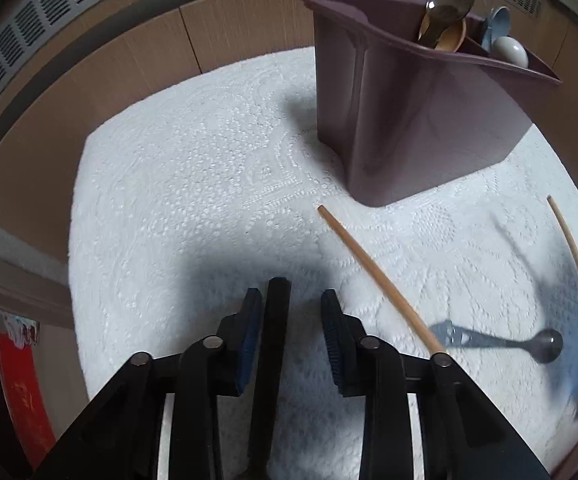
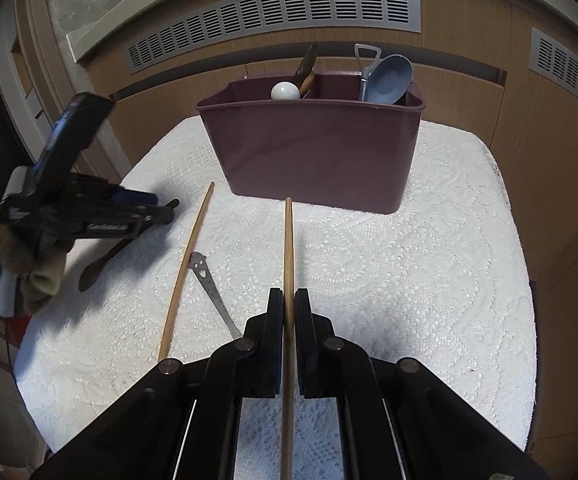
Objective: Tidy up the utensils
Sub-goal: 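Close the left tool on the black handle of the brown-bowl spoon, then lift the brown-bowl spoon with the left tool while the right tool holds the chopstick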
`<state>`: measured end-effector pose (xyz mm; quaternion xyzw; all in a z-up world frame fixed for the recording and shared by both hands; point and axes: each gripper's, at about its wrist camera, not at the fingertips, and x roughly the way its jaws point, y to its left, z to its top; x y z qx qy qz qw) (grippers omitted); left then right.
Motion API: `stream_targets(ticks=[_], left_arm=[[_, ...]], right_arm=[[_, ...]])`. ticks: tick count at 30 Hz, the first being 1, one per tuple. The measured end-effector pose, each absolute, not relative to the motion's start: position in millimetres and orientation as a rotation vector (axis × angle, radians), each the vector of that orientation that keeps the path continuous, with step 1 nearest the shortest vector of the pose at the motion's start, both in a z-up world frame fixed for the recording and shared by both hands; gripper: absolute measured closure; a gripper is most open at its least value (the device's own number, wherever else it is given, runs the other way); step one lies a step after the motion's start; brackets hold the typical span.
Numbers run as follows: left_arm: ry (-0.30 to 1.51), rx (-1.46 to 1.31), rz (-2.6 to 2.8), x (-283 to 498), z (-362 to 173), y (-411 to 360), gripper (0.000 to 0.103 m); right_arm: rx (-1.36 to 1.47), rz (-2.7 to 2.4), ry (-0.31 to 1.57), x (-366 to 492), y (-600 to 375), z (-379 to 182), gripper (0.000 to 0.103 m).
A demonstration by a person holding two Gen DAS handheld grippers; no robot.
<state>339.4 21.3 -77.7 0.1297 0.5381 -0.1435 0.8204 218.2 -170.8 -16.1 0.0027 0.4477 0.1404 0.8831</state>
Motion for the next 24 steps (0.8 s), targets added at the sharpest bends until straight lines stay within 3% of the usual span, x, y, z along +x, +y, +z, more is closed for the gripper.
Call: stream_targets(ticks=[4,13,24], left_arm=[[1.167,0.259,-0.308,337,-78,22,0.088],[1.124,0.157,-0.272,296,-69,52,0.090],[0.685,0.007,-0.304,171,7,48,0.090]], right_arm=[[0.022,0.297,0.923,217,-176,-16,0.097],[0.034,0.305,0.891,213,-176,-7,0.097],[-0.003,0.297,0.804,184,-169,24,0.097]])
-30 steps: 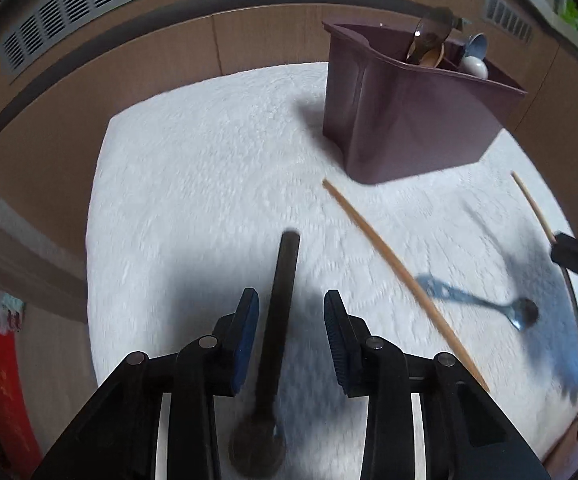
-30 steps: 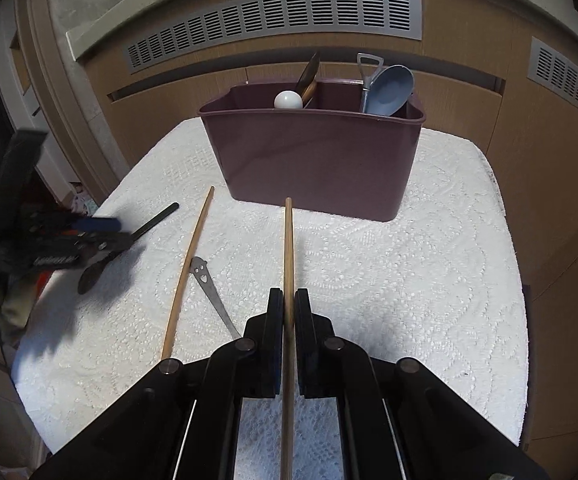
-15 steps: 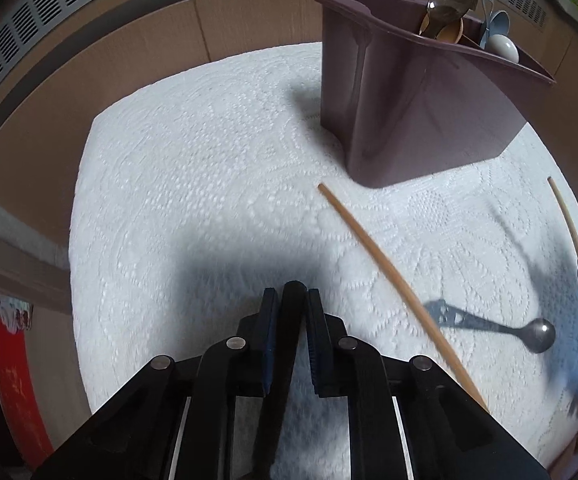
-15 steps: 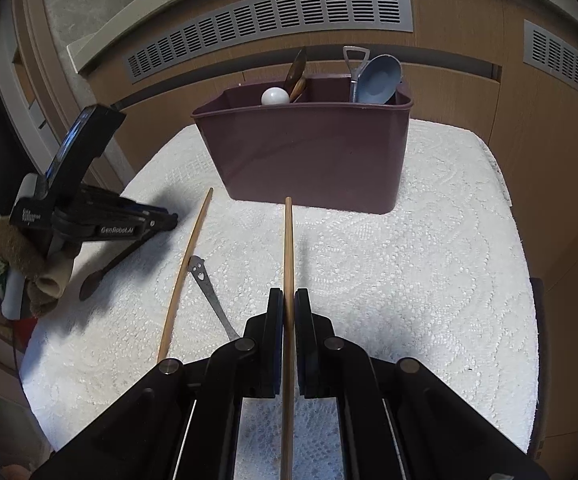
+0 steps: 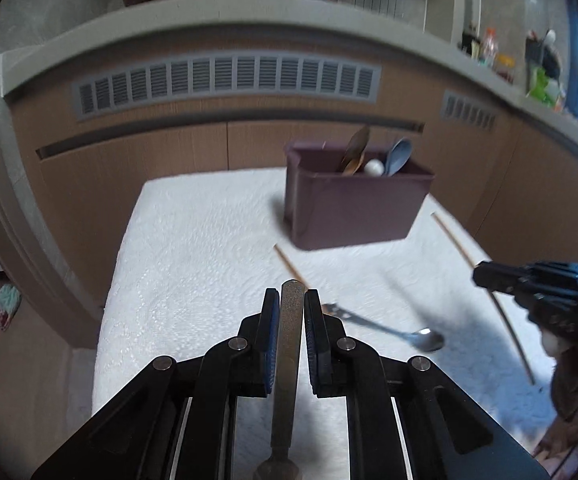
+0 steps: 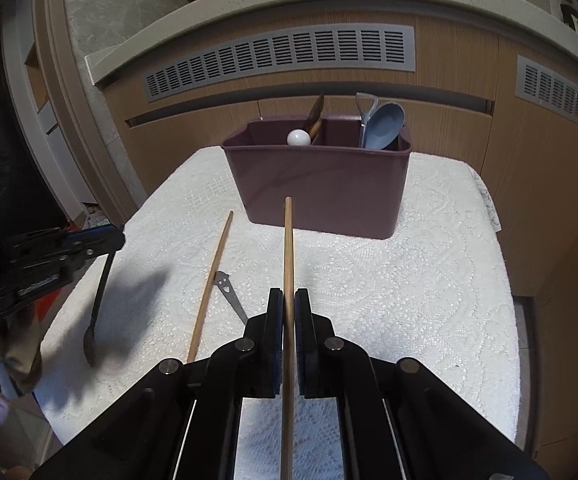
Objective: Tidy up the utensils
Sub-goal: 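Lift the brown-bowl spoon with the left tool while the right tool holds the chopstick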
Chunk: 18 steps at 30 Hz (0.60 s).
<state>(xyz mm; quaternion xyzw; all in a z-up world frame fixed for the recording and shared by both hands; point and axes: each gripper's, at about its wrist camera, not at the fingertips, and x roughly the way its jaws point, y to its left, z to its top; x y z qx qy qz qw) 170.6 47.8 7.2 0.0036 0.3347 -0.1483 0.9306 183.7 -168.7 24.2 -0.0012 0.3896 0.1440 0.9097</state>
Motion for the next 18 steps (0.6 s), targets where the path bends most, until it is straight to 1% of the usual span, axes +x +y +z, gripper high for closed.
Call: stream_targets(ticks=[9,14,18], left_arm=[[0.591,-0.024,-0.338,155,43,46,0.091],[0.526,-0.006,-0.345,161,69,36,0.095],[0.449,0.002,-0.354,179,102,26,0.095]], right_arm=[[-0.022,0.283,0.730,168,-171,51,0.097],[-0.032,0.270,0.682,168,-171,67,0.097],[-0.038,0.259,0.595,179,-175,97,0.097]])
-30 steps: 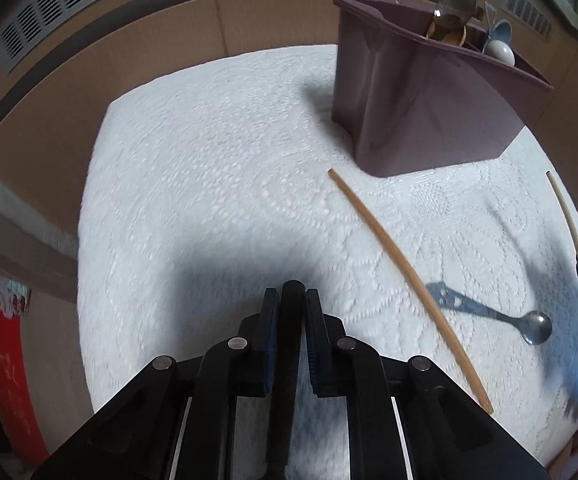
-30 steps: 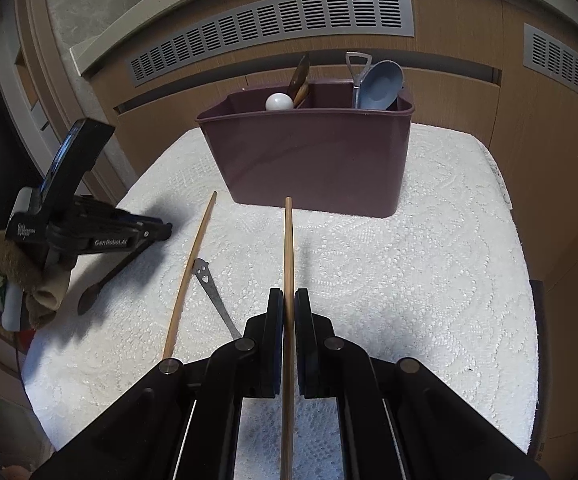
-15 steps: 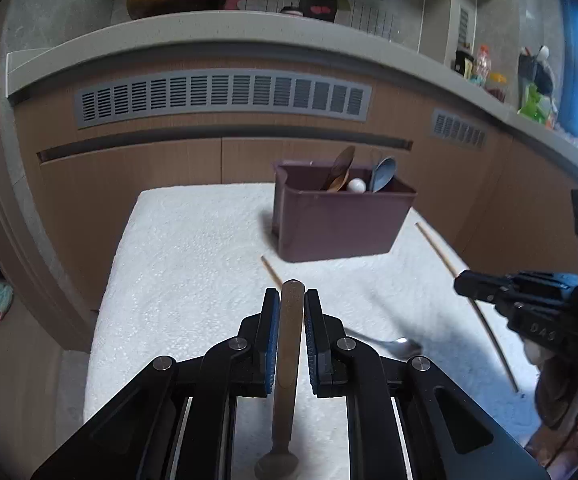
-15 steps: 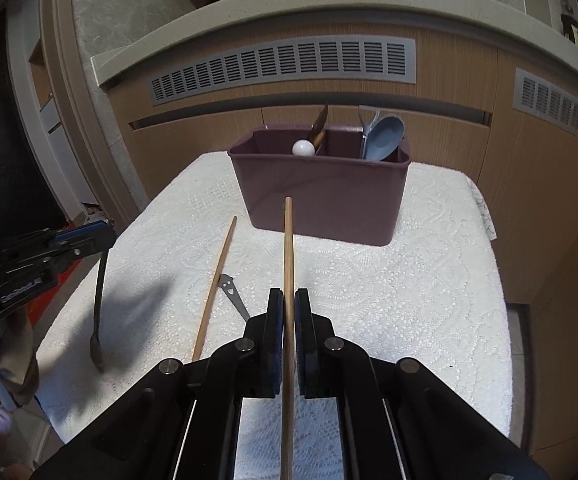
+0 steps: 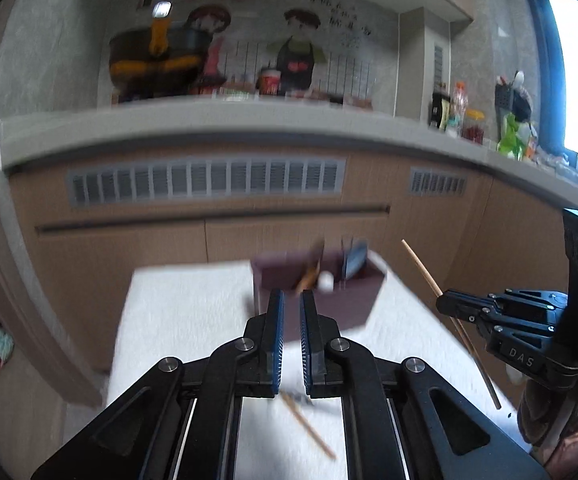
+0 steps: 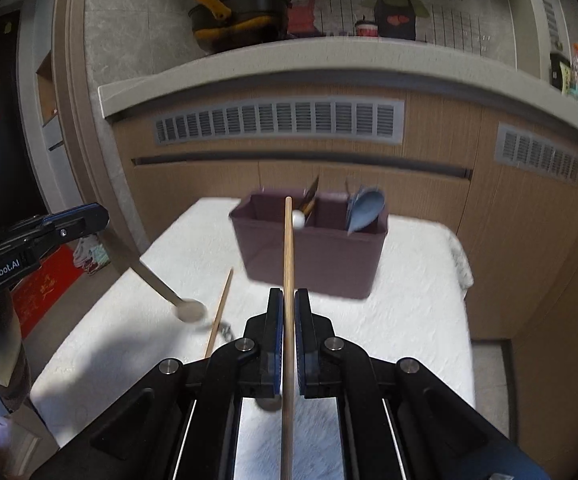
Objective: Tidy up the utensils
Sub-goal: 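Lift the brown-bowl spoon with the left tool while the right tool holds the chopstick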
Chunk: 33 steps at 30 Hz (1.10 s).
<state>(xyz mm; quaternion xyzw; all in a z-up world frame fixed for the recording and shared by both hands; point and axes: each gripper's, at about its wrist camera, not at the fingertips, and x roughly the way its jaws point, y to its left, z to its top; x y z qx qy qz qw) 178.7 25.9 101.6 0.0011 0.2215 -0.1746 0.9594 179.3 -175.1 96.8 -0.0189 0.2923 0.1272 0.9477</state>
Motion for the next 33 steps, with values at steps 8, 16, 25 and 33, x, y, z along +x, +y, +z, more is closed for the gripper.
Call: stream_targets(ticks=[8,16,25,33], left_arm=[[0.433,-0.009,-0.378,233,130,19,0.095],[0.820,-0.072,-0.280,249,21,25,0.089],[0.992,-0.083,-0.095,236,-59,0,0.047],[0.968,-0.005,-0.042,238,-84,-16,0.067]], right_arm=[[-0.043,0.226,0.451,209,-191,156,0.097],[-0.026,0.206,0.537,216,-202,125,0.097],[0.023,0.237,0.614,218,-203,86,0.098],[0.026,0.246,0.634,210,-201,66,0.098]])
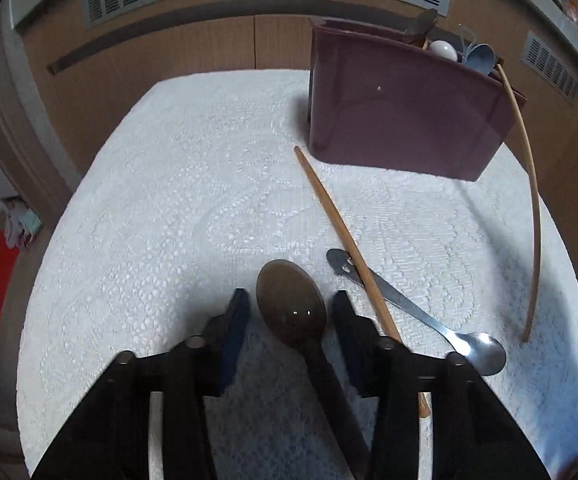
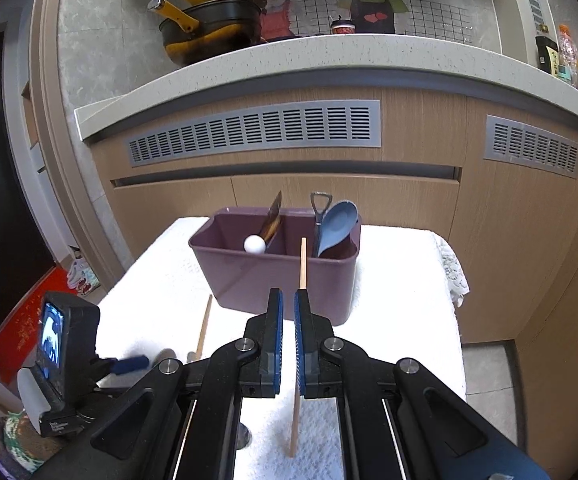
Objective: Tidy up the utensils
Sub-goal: 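Lift the brown-bowl spoon with the left tool while the right tool holds the chopstick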
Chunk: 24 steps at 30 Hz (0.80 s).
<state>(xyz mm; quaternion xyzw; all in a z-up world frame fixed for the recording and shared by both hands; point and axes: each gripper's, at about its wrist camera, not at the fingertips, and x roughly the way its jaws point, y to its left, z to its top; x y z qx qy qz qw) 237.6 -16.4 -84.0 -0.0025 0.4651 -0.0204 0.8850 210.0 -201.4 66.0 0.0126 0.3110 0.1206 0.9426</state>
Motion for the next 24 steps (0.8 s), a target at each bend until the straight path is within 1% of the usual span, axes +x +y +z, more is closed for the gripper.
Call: stream_targets(ticks=[3,7,9,10,11,12,13,16,17,19,20,24], left_arm=[[0.951,-0.032,-0.072,233,-81,-11,0.067],[0.871,-0.053,-0.112,219,-63,-6,0.067],[0.839,-0.056,-0.120,215,-53,-3,0.067],[0.820,-0.056,-0.123,213,-49,-2,0.067],[0.799,-0.057,-0.123,210,-44,-2,0.067],[0.781,-0.054,-0.127,208,-40,-2,0.067],[0.770,-0.053,-0.130,209,-39,-1,0.067],[0.752,-0.074,-0.151,209,-32,3,0.067],[0.746,-0.084,-0.157,209,-30,5,0.067],[0.723,-0.098,-0.171,209,-26,7,0.067],[0.704,-0.100,-0.178,207,-21,8,0.067],[0.611,-0.091,-0.214,206,11,7,0.067]], right_arm=[[0.028,0.259,0.653,210,-203,58,0.098],[0.040,0.257,0.696,217,-212,44,0.097],[0.011,0.249,0.730,226,-211,35,0.086],[-0.002,0.244,0.738,230,-209,31,0.071],[-0.016,0.241,0.746,236,-207,28,0.053],[-0.025,0.228,0.756,244,-205,22,0.047],[-0.031,0.223,0.767,251,-202,18,0.047],[-0.058,0.219,0.813,275,-191,4,0.049],[-0.062,0.215,0.827,282,-187,-1,0.058],[-0.058,0.236,0.892,294,-182,-11,0.095],[-0.043,0.249,0.903,295,-181,-10,0.098],[-0.070,0.241,0.804,277,-177,17,0.098]])
